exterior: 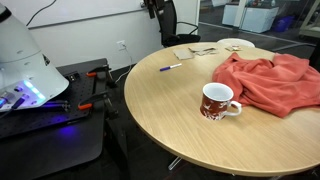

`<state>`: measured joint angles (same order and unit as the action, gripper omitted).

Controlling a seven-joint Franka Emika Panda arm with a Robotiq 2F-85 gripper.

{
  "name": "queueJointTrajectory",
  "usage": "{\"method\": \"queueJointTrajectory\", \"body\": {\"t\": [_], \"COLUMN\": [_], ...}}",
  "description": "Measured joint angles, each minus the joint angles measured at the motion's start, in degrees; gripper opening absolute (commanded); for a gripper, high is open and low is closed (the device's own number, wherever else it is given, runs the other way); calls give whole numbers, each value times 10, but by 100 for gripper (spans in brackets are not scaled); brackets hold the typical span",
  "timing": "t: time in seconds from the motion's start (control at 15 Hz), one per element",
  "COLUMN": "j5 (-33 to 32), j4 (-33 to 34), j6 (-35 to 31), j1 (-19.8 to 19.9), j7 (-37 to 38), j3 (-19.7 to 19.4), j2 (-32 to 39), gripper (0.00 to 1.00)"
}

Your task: Put the marker in the mug

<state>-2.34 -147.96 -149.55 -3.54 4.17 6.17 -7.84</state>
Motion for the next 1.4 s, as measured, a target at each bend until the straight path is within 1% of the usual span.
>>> {"method": "queueJointTrajectory", "body": {"t": [0.2, 0.4, 0.87, 1.07, 1.4], "j5": [-20, -42, -44, -43, -43], "j4": [35, 75, 159, 180, 183], "j6": [-20, -26, -28, -28, -28], "j1": [-1, -2, -23, -30, -31], "j7": [28, 41, 41, 41, 41], "j3": [6, 5, 0, -2, -3], "j2": [67, 132, 252, 279, 282], "gripper": [100, 100, 100, 100, 100]}}
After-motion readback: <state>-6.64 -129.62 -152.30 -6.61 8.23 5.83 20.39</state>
